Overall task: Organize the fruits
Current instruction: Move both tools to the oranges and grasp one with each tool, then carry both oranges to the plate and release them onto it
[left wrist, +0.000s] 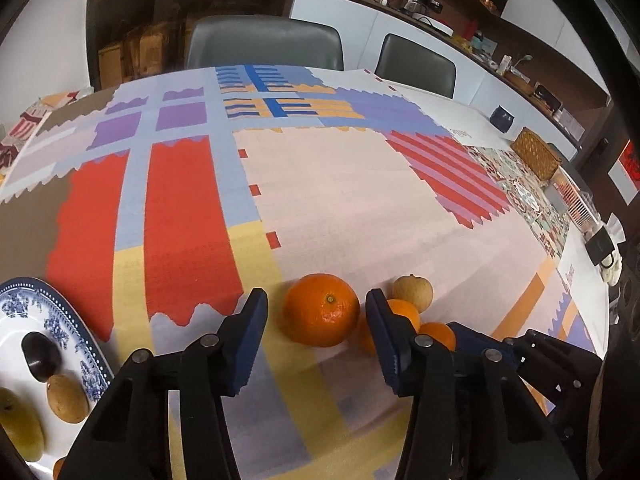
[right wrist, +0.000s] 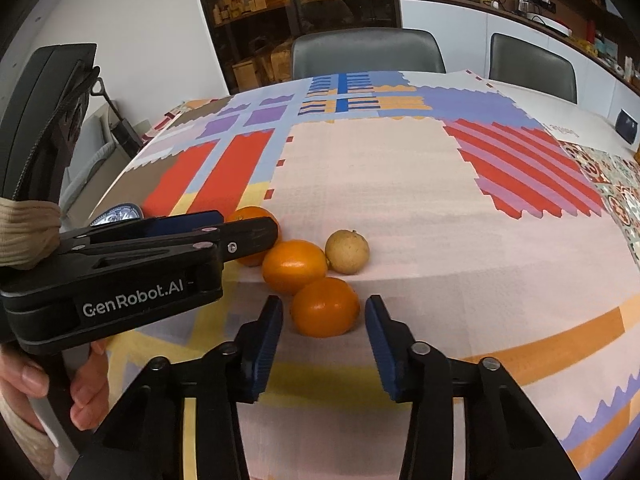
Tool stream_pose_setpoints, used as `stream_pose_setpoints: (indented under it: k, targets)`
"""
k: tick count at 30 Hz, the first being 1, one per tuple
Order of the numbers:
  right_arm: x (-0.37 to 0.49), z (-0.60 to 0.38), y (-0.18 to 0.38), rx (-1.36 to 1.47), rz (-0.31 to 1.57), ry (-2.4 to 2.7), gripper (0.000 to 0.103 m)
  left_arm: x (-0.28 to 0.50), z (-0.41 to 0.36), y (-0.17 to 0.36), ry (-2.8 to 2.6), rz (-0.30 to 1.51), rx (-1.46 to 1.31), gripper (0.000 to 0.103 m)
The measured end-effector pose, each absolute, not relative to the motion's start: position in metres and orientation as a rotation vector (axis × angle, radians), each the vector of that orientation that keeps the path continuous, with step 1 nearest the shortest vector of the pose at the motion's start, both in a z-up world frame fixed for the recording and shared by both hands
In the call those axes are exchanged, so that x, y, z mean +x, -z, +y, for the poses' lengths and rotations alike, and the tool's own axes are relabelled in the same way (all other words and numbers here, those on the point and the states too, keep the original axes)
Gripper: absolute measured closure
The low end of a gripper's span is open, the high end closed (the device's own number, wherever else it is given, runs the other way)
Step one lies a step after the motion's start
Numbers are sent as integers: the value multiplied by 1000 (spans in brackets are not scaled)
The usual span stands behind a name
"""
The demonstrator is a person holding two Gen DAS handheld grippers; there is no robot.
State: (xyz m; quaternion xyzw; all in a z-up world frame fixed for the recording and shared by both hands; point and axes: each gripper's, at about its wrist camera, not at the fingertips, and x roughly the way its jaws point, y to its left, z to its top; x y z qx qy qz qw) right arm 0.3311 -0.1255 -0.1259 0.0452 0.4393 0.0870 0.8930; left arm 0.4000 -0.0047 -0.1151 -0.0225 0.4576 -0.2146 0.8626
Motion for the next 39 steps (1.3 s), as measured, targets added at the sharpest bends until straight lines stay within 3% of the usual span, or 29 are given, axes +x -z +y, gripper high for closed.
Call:
stream_pose_setpoints:
  k: [5,39]
  targets:
    - [332,-127,126,99,912,-184,65,403,-5,120,465,985,-80,63]
    - [289,-110,58,118,760,-318,65,303,46,36,286,745,9,64]
